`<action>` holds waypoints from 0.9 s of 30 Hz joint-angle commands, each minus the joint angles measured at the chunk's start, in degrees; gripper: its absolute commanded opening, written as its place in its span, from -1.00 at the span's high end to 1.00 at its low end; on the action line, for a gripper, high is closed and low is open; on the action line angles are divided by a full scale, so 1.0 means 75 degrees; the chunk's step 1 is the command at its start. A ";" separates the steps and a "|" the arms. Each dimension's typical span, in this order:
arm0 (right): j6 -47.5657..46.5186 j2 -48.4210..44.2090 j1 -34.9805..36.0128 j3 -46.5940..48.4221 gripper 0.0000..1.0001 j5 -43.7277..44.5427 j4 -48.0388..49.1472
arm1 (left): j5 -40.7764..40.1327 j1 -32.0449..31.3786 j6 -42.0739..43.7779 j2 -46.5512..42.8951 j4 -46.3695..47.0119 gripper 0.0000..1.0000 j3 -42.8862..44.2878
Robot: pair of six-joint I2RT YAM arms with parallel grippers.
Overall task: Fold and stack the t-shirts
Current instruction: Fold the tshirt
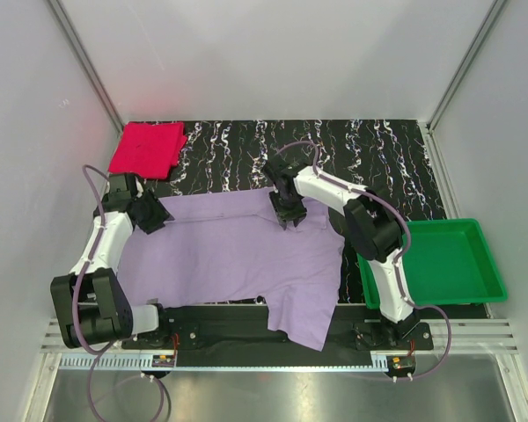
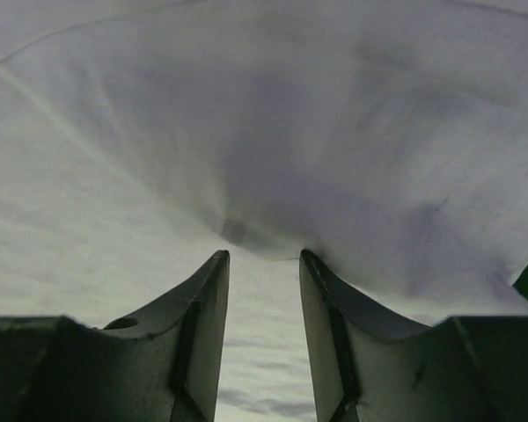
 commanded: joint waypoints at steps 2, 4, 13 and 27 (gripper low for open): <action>0.0000 0.0313 -0.0007 0.0444 0.11 0.0948 0.0280 | 0.0103 -0.0026 0.0189 -0.0289 -0.0071 0.16 -0.0093; 0.0059 0.0338 -0.0088 0.0492 0.11 0.1230 0.0409 | 0.0091 -0.0026 0.0235 -0.0301 -0.0094 0.16 -0.0081; -0.0070 0.0677 -0.0837 0.1474 0.13 0.1056 0.0364 | 0.0149 -0.0026 0.0306 -0.0008 -0.0083 0.15 0.0107; -0.0199 0.1370 -0.1343 0.3598 0.15 0.0422 -0.0726 | 0.0173 -0.0038 0.0446 0.0625 -0.0059 0.15 0.0470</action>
